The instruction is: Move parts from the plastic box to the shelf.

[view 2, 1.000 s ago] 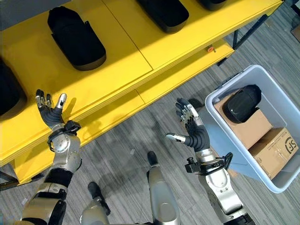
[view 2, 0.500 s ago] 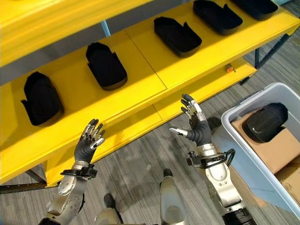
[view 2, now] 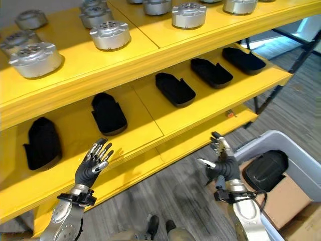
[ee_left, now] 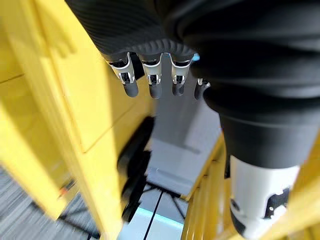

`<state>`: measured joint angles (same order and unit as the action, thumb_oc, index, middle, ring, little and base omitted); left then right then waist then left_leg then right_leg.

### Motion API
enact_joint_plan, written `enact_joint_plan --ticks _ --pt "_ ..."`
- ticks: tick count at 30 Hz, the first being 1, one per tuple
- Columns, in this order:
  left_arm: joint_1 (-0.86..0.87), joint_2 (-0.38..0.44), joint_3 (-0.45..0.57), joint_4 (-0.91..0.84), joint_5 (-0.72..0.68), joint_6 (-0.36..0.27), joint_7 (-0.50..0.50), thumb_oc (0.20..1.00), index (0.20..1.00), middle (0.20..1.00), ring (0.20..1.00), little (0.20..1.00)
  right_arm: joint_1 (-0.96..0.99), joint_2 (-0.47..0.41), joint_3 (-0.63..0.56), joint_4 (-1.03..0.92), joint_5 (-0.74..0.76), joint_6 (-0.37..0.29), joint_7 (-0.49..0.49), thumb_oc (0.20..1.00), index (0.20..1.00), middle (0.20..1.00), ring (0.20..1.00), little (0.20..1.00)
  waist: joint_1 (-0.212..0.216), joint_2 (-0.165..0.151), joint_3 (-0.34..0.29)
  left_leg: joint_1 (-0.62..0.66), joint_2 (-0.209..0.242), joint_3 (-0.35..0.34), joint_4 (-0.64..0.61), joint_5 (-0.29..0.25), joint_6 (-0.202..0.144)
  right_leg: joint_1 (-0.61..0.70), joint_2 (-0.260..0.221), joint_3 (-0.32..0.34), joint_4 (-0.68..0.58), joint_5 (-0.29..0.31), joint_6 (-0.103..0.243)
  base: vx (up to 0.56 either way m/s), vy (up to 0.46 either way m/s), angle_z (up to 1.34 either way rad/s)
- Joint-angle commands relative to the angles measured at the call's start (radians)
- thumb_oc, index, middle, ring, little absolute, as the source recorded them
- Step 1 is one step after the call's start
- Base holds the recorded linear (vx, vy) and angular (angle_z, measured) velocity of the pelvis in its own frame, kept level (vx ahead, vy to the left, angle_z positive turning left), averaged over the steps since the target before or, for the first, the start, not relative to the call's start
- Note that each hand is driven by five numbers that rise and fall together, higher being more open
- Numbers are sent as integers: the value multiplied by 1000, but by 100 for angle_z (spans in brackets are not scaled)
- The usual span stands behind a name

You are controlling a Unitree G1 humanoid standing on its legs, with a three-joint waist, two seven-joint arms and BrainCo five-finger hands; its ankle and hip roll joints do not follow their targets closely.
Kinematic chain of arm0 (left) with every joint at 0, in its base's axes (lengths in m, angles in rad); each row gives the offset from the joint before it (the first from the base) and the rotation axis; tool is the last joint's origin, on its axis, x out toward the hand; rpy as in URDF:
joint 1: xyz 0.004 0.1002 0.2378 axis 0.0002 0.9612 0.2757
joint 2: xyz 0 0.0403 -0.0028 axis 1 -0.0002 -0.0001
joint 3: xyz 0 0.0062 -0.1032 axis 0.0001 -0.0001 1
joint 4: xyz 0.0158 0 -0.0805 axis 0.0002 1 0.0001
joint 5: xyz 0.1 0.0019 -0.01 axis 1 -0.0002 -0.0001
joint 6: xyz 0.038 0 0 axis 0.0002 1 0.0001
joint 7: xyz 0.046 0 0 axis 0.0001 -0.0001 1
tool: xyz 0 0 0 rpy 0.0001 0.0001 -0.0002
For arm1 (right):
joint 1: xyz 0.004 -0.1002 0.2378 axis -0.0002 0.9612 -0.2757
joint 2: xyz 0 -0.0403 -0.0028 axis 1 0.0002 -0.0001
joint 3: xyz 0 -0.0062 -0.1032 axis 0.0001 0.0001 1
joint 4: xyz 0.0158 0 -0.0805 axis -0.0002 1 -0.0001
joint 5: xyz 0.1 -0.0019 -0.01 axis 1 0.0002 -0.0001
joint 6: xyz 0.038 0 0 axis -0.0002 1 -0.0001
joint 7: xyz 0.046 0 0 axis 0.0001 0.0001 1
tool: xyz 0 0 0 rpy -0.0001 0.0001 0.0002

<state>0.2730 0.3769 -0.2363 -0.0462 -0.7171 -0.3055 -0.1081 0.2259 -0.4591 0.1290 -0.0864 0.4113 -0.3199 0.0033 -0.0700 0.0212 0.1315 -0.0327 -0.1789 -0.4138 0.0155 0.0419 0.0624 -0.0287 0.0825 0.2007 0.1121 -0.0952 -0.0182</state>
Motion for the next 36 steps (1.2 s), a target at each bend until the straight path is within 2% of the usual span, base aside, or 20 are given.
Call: enact_joint_plan --ticks 1,3,7,9,15,16,17,18,19,20,21,22,23,24,26,28,29,30,32,36 --pt "-46 -13 66 -65 23 -54 -6 1000 1000 1000 1000 1000 -36 -12 -20 -36 35 -27 23 1000 1000 1000 1000 1000 9 -38 -24 -15 9 177 14 -10 -25 9 -22 -36 -147 178 65 65 40 -35" --pt "-38 -18 75 -66 12 -52 2 1000 1000 1000 1000 1000 -44 -10 -10 -34 33 -25 18 1000 1000 1000 1000 1000 17 -39 -28 -2 9 182 -1 -11 -17 13 -20 -20 -149 182 70 77 31 -44" --pt "-16 -32 100 -74 5 -54 7 1000 1000 1000 1000 1000 -67 6 21 -22 48 -11 27 1000 1000 1000 1000 1000 16 -39 -43 43 33 273 -17 -34 2 20 -10 37 -122 184 84 84 57 -61" --pt "-16 -31 102 -79 3 -53 5 1000 1000 1000 1000 1000 -81 10 33 -18 45 -10 26 1000 1000 1000 1000 1000 19 -34 -44 47 33 293 -10 -45 8 15 -7 53 -107 183 88 31 74 -43" --pt "-60 -8 90 -92 24 -65 23 1000 1000 1000 1000 1000 -134 18 77 -24 42 -6 21 1000 1000 1000 1000 1000 8 -15 -10 32 45 376 -7 -50 17 -83 25 114 5 182 111 -60 60 -64" --pt "-81 2 88 -108 20 -67 39 1000 1000 1000 1000 1000 -159 22 91 -35 30 -5 11 1000 1000 1000 1000 1000 28 -4 19 28 66 430 -4 -65 18 -140 -20 -10 65 170 139 -132 -47 -161" --pt "-98 12 86 -114 24 -65 53 1000 1000 1000 1000 1000 -182 44 102 -27 3 -2 -14 1000 1000 1000 1000 1000 61 20 35 42 113 485 -6 -75 -4 -158 -184 -288 82 154 141 -107 -85 -251" --pt "-102 15 87 -112 23 -62 55 1000 1000 1000 1000 1000 -193 52 110 -20 -5 0 -19 1000 1000 1000 1000 1000 60 29 37 52 133 506 -9 -79 -11 -161 -250 -368 84 166 136 -23 -109 -208" --pt "-111 16 85 -113 16 -60 60 1000 1000 1000 1000 1000 -207 60 121 -15 -20 2 -27 1000 1000 1000 1000 1000 53 36 42 71 150 530 -17 -83 -17 -174 -306 -397 80 192 144 87 -88 -146" --pt "-118 13 83 -111 13 -59 61 1000 1000 1000 1000 1000 -217 67 128 -8 -28 7 -25 1000 1000 1000 1000 1000 43 32 43 96 152 542 -33 -89 -23 -177 -346 -372 47 233 162 108 -99 -49" --pt "-122 11 83 -112 15 -59 62 1000 1000 1000 1000 1000 -218 71 128 -8 -36 12 -24 1000 1000 1000 1000 1000 36 27 46 106 145 541 -40 -92 -25 -183 -365 -351 21 266 177 88 -71 -54" --pt "-122 11 84 -112 15 -59 62 1000 1000 1000 1000 1000 -219 71 128 -8 -37 12 -24 1000 1000 1000 1000 1000 36 27 47 107 145 542 -41 -91 -25 -182 -365 -350 18 268 178 85 -132 -38" --pt "-115 7 88 -113 19 -56 63 1000 1000 1000 1000 1000 -216 75 125 -12 -41 17 -26 1000 1000 1000 1000 1000 31 21 46 128 144 548 -50 -105 -33 -186 -423 -349 -27 315 201 127 -222 -24" --pt "-117 3 88 -109 27 -56 67 1000 1000 1000 1000 1000 -228 80 128 -5 -52 22 -37 1000 1000 1000 1000 1000 31 9 47 150 153 566 -49 -121 -45 -188 -474 -383 -58 368 225 168 -272 -8" --pt "-132 -2 86 -95 31 -56 66 1000 1000 1000 1000 1000 -226 80 127 -1 -53 25 -33 1000 1000 1000 1000 1000 34 -23 26 162 143 583 -48 -141 -55 -143 -481 -424 -104 376 238 194 -216 -23" --pt "-135 -15 88 -90 33 -56 68 1000 1000 1000 1000 1000 -231 72 126 -1 -51 22 -30 1000 1000 1000 1000 1000 31 -33 1 162 157 590 -41 -148 -73 -130 -465 -427 -126 384 244 177 -235 -20" --pt "-136 -25 80 -92 24 -54 73 1000 1000 1000 1000 1000 -236 65 127 -5 -51 20 -32 1000 1000 1000 1000 1000 23 -27 -1 162 180 587 -29 -151 -85 -119 -447 -421 -123 384 239 149 -312 -29" --pt "-138 -30 82 -90 17 -56 75 1000 1000 1000 1000 1000 -246 48 119 -17 -53 14 -35 1000 1000 1000 1000 1000 10 -24 -5 165 217 586 -22 -145 -102 -124 -428 -425 -93 346 226 162 -318 -34" --pt "-146 -36 79 -85 10 -56 76 1000 1000 1000 1000 1000 -253 40 118 -18 -43 10 -36 1000 1000 1000 1000 1000 -2 -14 1 170 256 593 -22 -134 -121 -125 -402 -426 -68 301 209 114 -260 -26" --pt "-164 -41 72 -78 10 -59 80 1000 1000 1000 1000 1000 -270 25 111 -12 -43 4 -46 1000 1000 1000 1000 1000 -21 -1 6 168 318 603 -11 -103 -153 -143 -356 -425 -43 253 184 53 -172 -11"
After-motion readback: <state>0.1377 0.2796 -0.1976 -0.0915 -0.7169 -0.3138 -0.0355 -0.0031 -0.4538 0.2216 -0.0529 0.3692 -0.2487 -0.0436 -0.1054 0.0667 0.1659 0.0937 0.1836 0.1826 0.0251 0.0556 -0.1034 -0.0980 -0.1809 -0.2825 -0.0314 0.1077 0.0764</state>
